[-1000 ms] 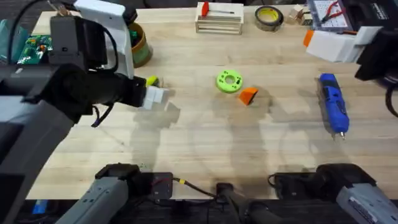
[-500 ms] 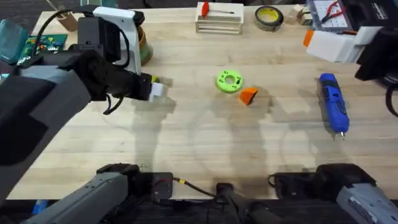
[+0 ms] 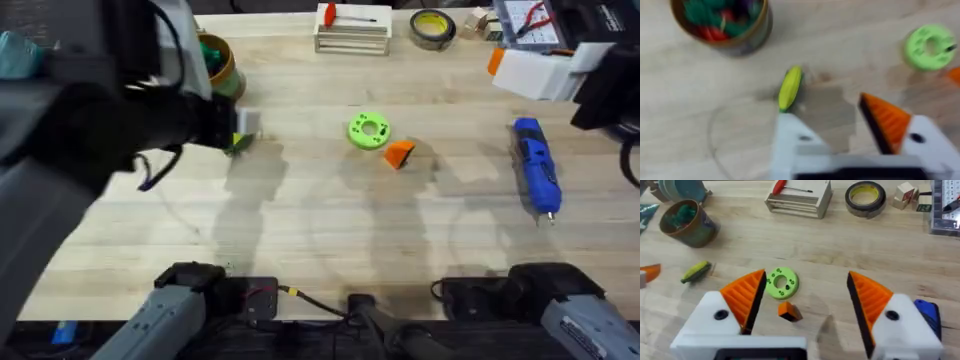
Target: Pick up the gripper from the table and insert it into the empty holder that is missing its gripper. Then pick up a screw, insert it into the mounting hole, and use the screwdriver to tighten it. Finally, clean up the table by picking up the vegetable and placing it into the bucket.
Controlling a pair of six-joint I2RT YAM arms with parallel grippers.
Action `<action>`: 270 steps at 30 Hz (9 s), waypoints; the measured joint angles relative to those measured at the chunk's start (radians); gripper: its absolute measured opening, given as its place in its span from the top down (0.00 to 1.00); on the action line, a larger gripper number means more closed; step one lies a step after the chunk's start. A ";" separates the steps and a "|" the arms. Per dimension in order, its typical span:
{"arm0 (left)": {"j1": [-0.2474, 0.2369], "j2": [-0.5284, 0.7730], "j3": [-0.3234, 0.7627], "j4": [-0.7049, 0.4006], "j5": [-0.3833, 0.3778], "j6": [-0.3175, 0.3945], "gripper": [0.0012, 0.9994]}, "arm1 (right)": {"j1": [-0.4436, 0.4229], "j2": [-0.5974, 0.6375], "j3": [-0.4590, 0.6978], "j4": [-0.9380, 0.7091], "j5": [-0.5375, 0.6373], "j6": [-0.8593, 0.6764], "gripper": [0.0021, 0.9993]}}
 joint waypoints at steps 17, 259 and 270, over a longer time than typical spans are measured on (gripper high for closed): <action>-0.126 -0.427 0.062 0.058 0.159 -0.011 0.49 | 0.000 0.000 0.000 0.000 0.000 0.000 0.02; -0.201 -0.963 -0.879 0.733 0.840 -0.015 0.01 | 0.434 0.538 -0.092 0.027 0.207 -0.119 0.99; -0.201 -0.963 -0.879 0.733 0.840 -0.015 0.01 | 0.434 0.301 -0.019 0.020 0.120 -0.067 0.99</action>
